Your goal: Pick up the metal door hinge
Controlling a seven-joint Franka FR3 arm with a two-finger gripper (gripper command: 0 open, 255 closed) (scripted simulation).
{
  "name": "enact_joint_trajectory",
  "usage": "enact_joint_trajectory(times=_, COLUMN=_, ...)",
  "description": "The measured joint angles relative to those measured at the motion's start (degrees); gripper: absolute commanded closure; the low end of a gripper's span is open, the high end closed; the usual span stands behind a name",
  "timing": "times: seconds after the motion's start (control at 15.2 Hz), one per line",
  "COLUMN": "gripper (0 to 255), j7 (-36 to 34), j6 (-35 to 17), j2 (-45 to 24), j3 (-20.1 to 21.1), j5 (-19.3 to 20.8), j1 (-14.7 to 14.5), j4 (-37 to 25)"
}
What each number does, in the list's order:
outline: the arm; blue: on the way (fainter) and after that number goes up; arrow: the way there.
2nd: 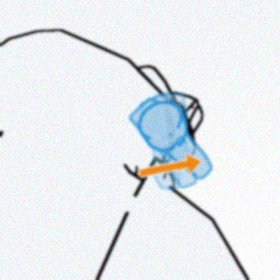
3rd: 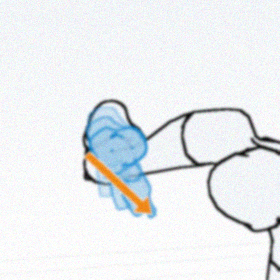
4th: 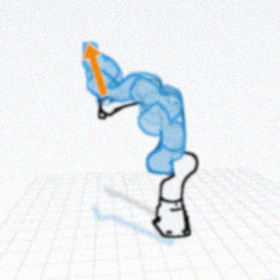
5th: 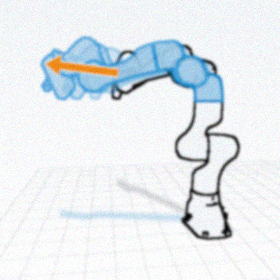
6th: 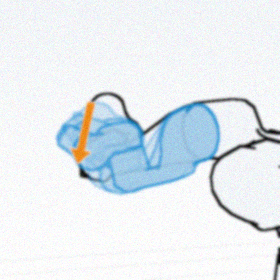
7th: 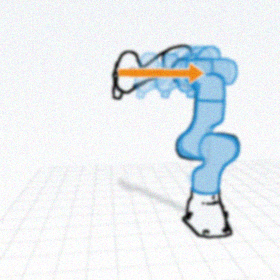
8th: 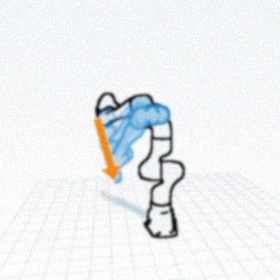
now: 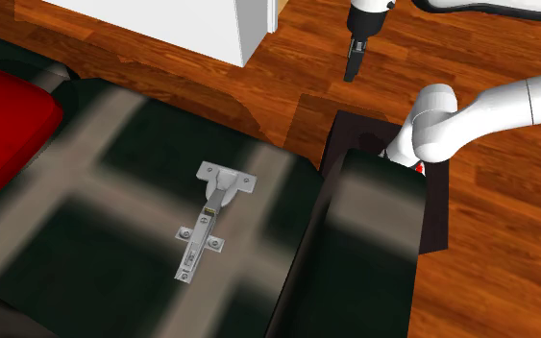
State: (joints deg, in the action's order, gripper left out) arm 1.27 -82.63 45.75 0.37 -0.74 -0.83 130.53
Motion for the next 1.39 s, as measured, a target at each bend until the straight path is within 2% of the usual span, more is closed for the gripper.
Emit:
enact_joint_trajectory(times=0.26, gripper=0, j7=-2.49, j6=-1.54, j2=-1.59, j3=2.3, j5=-1.66, j1=-0.63, j4=-0.19)
enact_joint_trajectory(times=0.73, gripper=0, j7=-11.21, j6=-7.63, j2=-7.64, j3=10.44, j5=-6.69, j1=-2.69, j4=-1.03)
enact_joint_trajectory(times=1.06, gripper=0, j7=-17.65, j6=-12.06, j2=-14.47, j3=16.37, j5=-8.83, j1=-3.67, j4=-4.34)
enact_joint_trajectory(times=1.39, gripper=0, j7=-24.44, j6=-15.92, j2=-22.79, j3=22.25, j5=-9.0, j1=-4.19, j4=-9.62)
